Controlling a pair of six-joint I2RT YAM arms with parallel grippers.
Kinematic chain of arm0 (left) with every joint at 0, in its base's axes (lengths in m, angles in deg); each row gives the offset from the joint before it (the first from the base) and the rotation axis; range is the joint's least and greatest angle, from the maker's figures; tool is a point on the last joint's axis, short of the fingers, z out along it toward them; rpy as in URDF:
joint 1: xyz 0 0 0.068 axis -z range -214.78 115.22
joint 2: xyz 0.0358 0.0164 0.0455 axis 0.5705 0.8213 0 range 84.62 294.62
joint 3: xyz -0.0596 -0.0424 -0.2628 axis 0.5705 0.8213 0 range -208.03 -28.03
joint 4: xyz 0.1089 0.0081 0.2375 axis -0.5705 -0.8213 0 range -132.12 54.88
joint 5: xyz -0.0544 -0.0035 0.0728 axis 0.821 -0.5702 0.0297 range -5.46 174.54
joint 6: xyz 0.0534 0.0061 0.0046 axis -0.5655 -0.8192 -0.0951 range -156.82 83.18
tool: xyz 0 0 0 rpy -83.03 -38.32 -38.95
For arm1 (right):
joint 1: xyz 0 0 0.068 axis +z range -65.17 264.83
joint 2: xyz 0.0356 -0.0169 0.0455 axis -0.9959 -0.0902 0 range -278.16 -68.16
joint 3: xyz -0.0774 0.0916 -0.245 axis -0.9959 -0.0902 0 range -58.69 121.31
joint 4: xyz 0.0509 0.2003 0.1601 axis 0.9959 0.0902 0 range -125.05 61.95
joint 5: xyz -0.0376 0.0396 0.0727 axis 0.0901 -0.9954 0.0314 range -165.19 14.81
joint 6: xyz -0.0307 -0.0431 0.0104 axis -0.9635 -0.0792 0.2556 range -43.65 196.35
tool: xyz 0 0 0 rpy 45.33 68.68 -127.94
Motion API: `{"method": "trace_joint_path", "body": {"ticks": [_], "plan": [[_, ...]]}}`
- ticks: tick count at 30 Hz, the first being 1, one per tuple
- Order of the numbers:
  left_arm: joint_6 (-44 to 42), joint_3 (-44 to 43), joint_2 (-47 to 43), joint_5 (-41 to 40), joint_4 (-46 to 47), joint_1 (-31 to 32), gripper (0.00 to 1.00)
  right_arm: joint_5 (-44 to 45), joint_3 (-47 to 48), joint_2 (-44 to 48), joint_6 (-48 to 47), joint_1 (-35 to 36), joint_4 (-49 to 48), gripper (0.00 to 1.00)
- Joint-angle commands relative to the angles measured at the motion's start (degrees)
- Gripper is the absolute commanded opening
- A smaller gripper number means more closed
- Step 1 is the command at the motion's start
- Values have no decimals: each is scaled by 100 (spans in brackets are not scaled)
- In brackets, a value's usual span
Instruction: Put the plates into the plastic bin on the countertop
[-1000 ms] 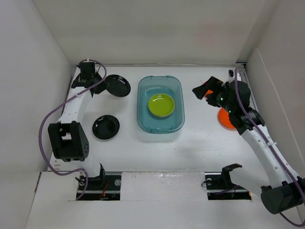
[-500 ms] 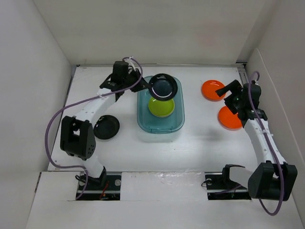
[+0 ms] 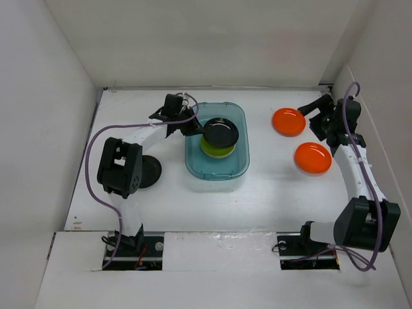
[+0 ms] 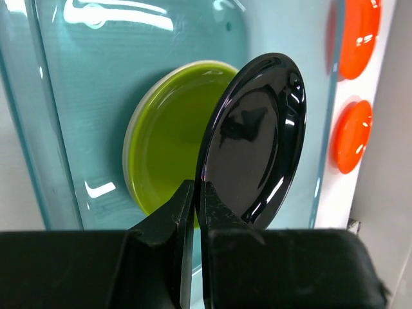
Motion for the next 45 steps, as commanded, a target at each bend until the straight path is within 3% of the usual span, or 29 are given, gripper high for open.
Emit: {"method": "trace_joint_path", "body": {"ticks": [1,4,7,8,9,10,11,12,14,16,26,29,34,38,40,43,45], "plan": [[-67,-200,-113,-162,-101,95,0,-81,447,-200,27,-59,-339,99],[-68,-201,-113,-330,-321,95,0,-133,685,-358,27,-59,-339,99],[-68,-201,-253,-672,-479,95,10,6,905,-576,27,-59,-339,99],[-68,-201,-341,-804,-532,95,27,59,975,-656,27,-59,-339,99],[-68,-201,-394,-805,-533,95,37,112,1036,-762,27,-128,-339,99],[-68,-201,-473,-857,-585,95,56,113,1167,-998,-34,-199,-339,99],[-68,-201,-473,-858,-647,95,57,113,1230,-1130,-86,-199,-260,99],[-120,-201,-560,-910,-647,147,68,113,1291,-1262,-87,-295,-260,99],[-121,-201,-675,-850,-647,148,75,174,1406,-1604,-157,-410,-180,99],[-173,-201,-947,-656,-534,148,99,253,1467,-1834,-297,-559,-233,99],[-673,-807,-2028,-471,-1103,350,100,447,2311,-3468,-843,-613,39,98],[-937,-895,-2353,-899,-1577,350,100,394,2627,-3987,-843,-674,145,95],[-1078,-562,-2802,-903,-1878,-369,100,420,3136,-4655,-843,-622,434,90],[-1210,-105,-2951,-471,-1825,-1012,100,508,3304,-4902,-913,-621,505,75],[-1272,97,-3005,-584,-1773,-1065,100,447,3462,-4973,-913,-621,654,68],[-1272,220,-3066,-585,-1711,-1065,100,447,3883,-5279,-975,-569,1040,65],[-1272,221,-3066,-585,-1711,-1065,100,447,4338,-5446,-1063,-516,1478,55]]}}
